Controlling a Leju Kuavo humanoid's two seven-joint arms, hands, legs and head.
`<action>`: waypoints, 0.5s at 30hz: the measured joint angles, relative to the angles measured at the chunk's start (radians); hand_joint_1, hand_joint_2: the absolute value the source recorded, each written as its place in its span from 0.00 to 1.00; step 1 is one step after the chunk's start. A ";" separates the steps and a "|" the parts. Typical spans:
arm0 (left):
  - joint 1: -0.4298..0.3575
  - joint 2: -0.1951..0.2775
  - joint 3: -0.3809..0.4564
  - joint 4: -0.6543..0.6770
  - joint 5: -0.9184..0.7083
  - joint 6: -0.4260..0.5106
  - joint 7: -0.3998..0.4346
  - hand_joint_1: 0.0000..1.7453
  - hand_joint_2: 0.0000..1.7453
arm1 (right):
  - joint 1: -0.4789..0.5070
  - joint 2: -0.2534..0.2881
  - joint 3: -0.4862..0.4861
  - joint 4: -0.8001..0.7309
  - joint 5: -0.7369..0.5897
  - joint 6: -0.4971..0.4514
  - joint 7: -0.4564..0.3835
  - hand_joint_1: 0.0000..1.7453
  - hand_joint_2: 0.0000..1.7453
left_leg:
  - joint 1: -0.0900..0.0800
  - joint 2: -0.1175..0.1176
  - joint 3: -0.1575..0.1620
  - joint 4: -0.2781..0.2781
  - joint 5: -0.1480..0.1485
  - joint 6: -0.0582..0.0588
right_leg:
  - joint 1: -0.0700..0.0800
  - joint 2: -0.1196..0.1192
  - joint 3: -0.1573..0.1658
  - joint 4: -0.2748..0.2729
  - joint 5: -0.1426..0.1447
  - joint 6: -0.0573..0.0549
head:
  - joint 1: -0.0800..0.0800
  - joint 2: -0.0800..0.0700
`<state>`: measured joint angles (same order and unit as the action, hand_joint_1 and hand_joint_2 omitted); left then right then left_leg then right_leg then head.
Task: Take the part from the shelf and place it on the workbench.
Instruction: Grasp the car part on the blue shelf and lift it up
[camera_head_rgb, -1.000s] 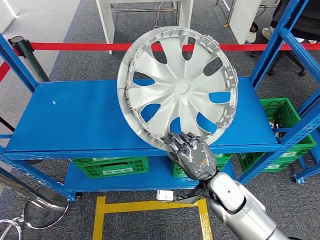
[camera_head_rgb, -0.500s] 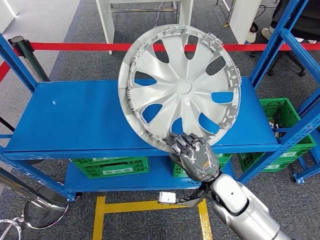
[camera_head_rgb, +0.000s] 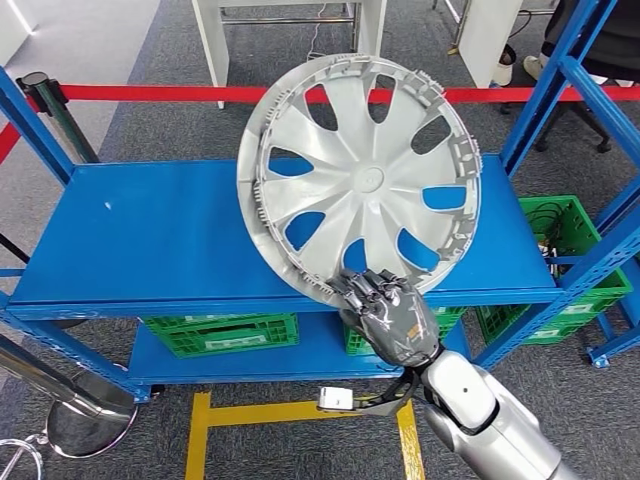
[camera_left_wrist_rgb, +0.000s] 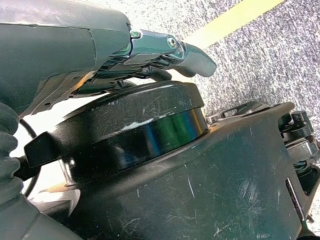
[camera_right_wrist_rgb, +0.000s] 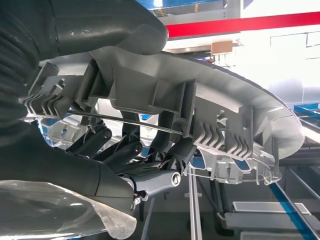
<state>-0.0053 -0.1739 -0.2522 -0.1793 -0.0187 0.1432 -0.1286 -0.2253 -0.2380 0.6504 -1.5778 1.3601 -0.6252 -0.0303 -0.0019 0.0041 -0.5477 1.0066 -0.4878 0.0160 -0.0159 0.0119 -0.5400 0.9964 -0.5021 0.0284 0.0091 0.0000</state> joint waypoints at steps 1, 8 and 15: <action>0.000 0.000 0.000 0.000 0.000 0.004 -0.002 0.00 1.00 | 0.002 -0.001 0.000 0.000 0.002 -0.001 -0.001 1.00 1.00 | 0.000 0.000 0.000 0.000 0.000 0.000 | 0.000 0.000 0.000 0.000 0.000 0.000 | 0.000 0.000; 0.000 -0.001 0.000 0.000 -0.003 0.024 -0.016 0.00 1.00 | 0.020 -0.008 -0.001 -0.010 0.037 -0.029 0.003 1.00 1.00 | -0.002 0.000 -0.001 0.002 -0.001 0.001 | -0.001 0.000 0.000 -0.001 0.000 0.001 | 0.000 0.000; 0.000 0.011 0.000 0.000 -0.006 0.018 0.001 0.00 1.00 | 0.038 -0.008 -0.006 -0.036 0.064 -0.052 0.015 1.00 1.00 | -0.007 -0.001 -0.004 0.010 -0.002 0.009 | -0.007 0.000 0.000 -0.002 0.005 0.010 | 0.000 0.000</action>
<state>-0.0058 -0.1627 -0.2525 -0.1789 -0.0243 0.1616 -0.1272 -0.1874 -0.2461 0.6442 -1.6139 1.4244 -0.6771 -0.0151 -0.0087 0.0031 -0.5522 1.0165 -0.4902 0.0253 -0.0228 0.0117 -0.5405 0.9941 -0.4968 0.0383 0.0087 0.0000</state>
